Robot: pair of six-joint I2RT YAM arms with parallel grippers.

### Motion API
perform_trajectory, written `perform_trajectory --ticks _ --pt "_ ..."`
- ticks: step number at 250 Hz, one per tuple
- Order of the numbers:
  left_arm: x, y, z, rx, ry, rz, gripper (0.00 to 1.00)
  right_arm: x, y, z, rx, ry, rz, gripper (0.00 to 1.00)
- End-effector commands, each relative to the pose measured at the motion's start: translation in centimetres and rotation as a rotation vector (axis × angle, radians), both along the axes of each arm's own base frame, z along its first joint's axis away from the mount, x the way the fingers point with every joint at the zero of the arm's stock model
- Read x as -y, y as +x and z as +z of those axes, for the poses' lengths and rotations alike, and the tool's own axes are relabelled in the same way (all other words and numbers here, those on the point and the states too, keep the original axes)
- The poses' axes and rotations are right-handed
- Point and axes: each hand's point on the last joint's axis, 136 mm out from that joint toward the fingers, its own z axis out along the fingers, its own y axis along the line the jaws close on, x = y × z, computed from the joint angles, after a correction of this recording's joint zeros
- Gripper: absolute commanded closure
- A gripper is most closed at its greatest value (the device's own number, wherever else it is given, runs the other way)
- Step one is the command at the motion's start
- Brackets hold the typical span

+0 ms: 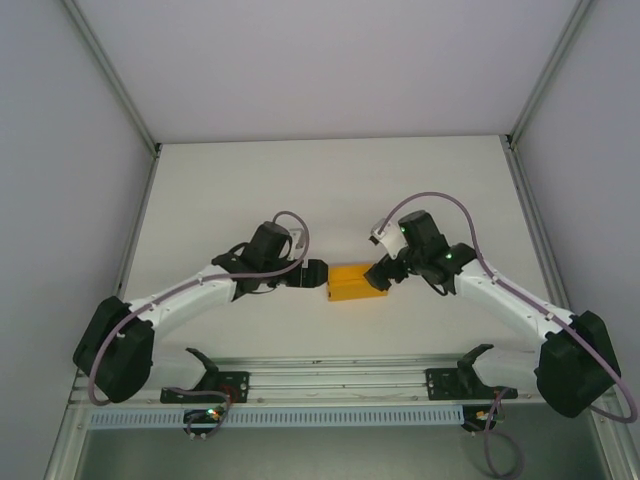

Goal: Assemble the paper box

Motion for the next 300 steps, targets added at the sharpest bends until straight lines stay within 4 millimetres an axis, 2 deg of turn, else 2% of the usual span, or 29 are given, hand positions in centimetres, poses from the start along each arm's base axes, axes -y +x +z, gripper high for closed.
perform_trajectory --ticks 1,27,42,54,71,83,125,150,175,205,217,232,264,300 --pt "0.3 -0.8 -1.1 -0.026 -0.009 -0.035 0.1 0.5 -0.1 -0.5 -0.025 0.087 -0.12 0.09" --pt "0.0 -1.3 -2.3 -0.043 0.007 -0.036 0.11 0.6 -1.0 -1.7 -0.094 0.15 -0.181 0.19" --pt "-0.1 -1.3 -2.7 -0.047 0.011 -0.035 0.12 0.1 -1.3 -1.3 -0.088 0.178 -0.161 0.33" --pt "0.0 -1.5 -2.8 -0.045 0.005 -0.039 0.13 -0.6 -1.5 -0.5 -0.085 0.23 -0.149 0.39" --pt "0.2 -1.3 -2.3 -0.027 -0.013 -0.037 0.13 -1.2 -1.5 0.5 -0.101 0.297 -0.161 0.4" --pt "0.1 -1.2 -1.9 -0.018 -0.013 -0.027 0.13 -1.3 -1.4 0.5 -0.143 0.305 -0.195 0.41" --pt "-0.9 -0.4 0.0 0.041 0.002 0.026 0.11 0.5 -1.5 -1.8 -0.247 0.258 -0.387 0.42" --pt "-2.5 0.1 1.2 0.066 0.04 0.079 0.09 0.3 -1.8 -2.7 -0.25 0.285 -0.397 0.43" --pt "-3.9 0.7 2.5 0.08 0.048 0.141 0.07 -0.7 -2.4 -3.3 -0.245 0.298 -0.352 0.45" --pt "-2.1 0.6 3.8 0.091 -0.073 0.103 0.04 -1.8 -2.8 -3.5 -0.203 0.297 -0.32 0.46" --pt "-1.2 0.4 4.1 0.09 -0.114 0.067 0.06 -1.8 -2.7 -3.5 -0.19 0.302 -0.34 0.5" --pt "-0.8 0.5 3.6 0.075 -0.117 0.056 0.07 -2.0 -2.7 -3.7 -0.173 0.306 -0.362 0.57" --pt "-0.6 0.3 1.4 0.046 -0.091 0.03 0.13 -2.0 -2.6 -4.4 -0.15 0.316 -0.399 0.61" --pt "-0.8 -0.7 -0.8 0.003 -0.086 0.005 0.25 -1.9 -2.6 -4.9 -0.138 0.335 -0.434 0.71"
